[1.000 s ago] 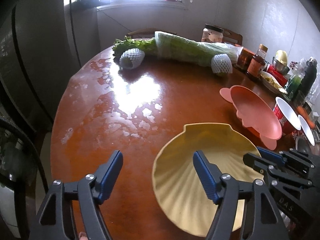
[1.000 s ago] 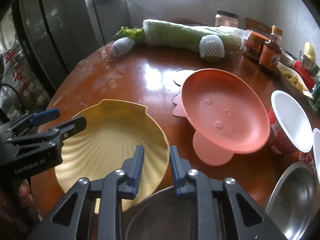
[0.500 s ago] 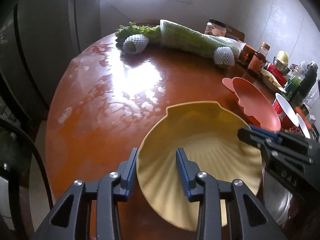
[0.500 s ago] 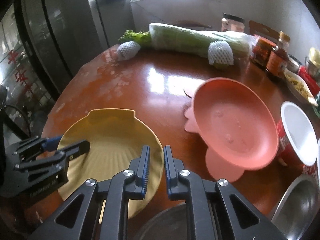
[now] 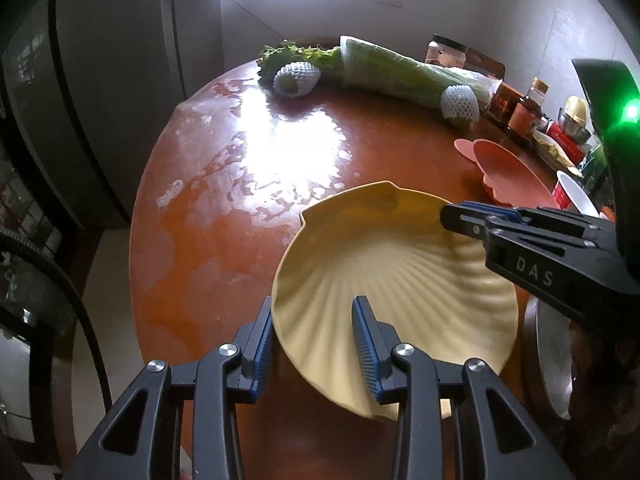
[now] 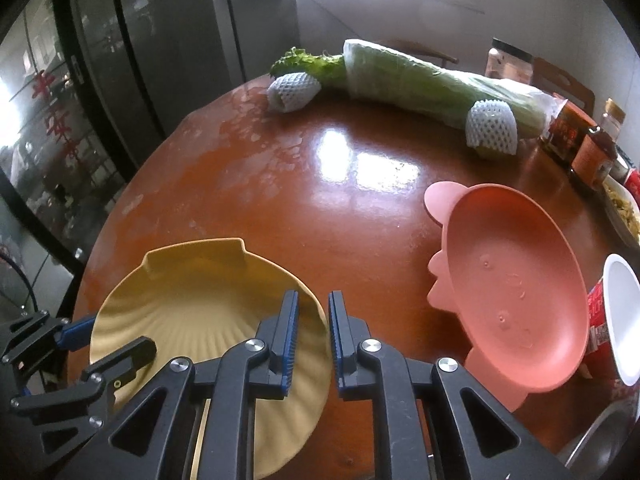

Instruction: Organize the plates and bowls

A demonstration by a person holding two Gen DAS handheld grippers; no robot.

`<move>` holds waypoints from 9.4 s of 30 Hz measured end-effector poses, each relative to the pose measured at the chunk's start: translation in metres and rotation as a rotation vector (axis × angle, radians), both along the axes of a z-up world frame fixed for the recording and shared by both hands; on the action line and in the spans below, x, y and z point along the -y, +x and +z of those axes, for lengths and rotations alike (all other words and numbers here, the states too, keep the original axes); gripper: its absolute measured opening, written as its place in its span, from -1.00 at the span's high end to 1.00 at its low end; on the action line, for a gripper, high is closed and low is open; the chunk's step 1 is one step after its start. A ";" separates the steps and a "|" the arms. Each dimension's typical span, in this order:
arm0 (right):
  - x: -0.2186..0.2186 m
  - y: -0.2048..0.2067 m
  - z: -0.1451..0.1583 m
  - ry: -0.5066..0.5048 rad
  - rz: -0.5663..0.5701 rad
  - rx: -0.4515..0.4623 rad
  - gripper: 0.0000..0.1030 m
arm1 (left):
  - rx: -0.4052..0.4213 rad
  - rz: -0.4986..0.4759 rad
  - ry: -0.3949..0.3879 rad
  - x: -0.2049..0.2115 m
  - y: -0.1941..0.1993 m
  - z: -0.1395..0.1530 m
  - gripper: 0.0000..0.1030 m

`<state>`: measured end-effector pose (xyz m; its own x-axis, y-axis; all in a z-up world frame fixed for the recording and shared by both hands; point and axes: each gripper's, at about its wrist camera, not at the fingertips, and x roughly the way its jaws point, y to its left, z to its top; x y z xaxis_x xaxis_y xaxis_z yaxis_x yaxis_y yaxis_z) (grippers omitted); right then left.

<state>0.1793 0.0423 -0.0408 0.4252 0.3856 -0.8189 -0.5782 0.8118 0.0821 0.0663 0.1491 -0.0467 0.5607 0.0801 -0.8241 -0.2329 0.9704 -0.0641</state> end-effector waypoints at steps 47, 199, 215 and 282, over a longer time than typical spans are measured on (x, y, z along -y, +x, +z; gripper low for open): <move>0.039 -0.032 0.041 0.125 -0.035 0.130 -0.10 | 0.136 0.043 0.059 0.017 -0.025 0.036 -0.17; 0.045 -0.098 0.024 0.111 0.002 0.078 0.39 | 0.079 0.052 0.014 0.033 -0.034 0.021 0.20; 0.040 -0.088 0.013 0.106 0.002 0.058 0.39 | 0.058 0.069 0.033 0.022 -0.030 0.014 0.20; 0.117 -0.083 0.054 0.227 -0.162 0.139 -0.09 | 0.131 -0.004 0.052 0.071 -0.022 0.053 -0.04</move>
<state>0.0964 -0.0744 0.0131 0.5977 0.4698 -0.6496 -0.4611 0.8643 0.2009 0.0439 0.0778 0.0061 0.6637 0.1185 -0.7386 -0.2224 0.9740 -0.0435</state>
